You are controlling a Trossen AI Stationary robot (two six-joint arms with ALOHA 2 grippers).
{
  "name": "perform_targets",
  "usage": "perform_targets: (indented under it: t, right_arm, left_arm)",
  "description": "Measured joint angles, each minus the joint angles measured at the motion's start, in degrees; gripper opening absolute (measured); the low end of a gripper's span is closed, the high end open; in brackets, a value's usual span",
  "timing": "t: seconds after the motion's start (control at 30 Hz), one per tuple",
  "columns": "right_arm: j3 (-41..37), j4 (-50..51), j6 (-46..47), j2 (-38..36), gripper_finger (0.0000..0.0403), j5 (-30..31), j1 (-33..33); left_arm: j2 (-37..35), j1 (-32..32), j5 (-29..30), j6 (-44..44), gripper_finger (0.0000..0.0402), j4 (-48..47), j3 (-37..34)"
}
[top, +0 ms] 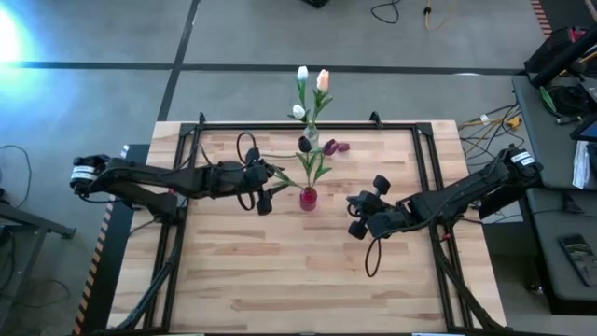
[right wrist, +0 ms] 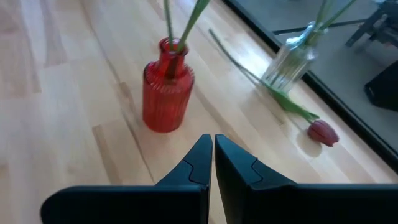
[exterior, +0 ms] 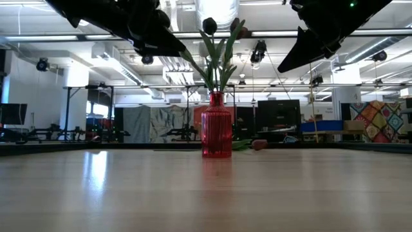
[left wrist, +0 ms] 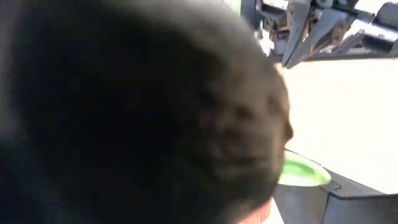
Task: Sort flowers into vase by color
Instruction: Put the black flower into the red vase, then put the red flower into the red vase
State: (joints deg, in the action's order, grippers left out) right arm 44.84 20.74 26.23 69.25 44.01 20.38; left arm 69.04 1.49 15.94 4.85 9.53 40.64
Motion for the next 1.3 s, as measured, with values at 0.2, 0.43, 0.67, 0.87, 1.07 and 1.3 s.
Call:
perform_targets:
  t: [0.2,0.43,0.67,0.87,1.07,1.3]
  right_arm:
    - [-0.09,0.34,-0.80,0.00,0.0013,-0.72,0.00]
    - [-0.15,0.43,-1.57,0.00,0.0013,-0.70,0.00]
    - [-0.52,0.45,-1.81,0.00,0.0013,-0.55,-0.02]
    - [-0.52,0.45,-2.29,0.00,0.0013,-0.54,-0.02]
    - [-0.52,0.43,-2.88,0.00,0.0013,-0.55,-0.02]
    - [-0.52,0.40,-3.28,0.00,0.0013,-0.50,-0.02]
  left_arm:
    - [-1.05,-0.04,0.02,-1.19,0.0222,-4.31,0.00]
    - [-1.41,-0.21,0.09,-2.13,0.0222,-7.66,-0.16]
    - [-1.47,-0.64,1.36,-2.60,0.0222,-9.21,-1.09]
    - [-2.36,-1.67,5.38,-1.63,0.0222,-11.49,-1.51]
    - [-6.13,-1.94,6.13,-2.48,0.0222,-15.59,-1.53]
    - [-12.73,-1.94,6.25,-3.10,0.0222,-17.54,-3.28]
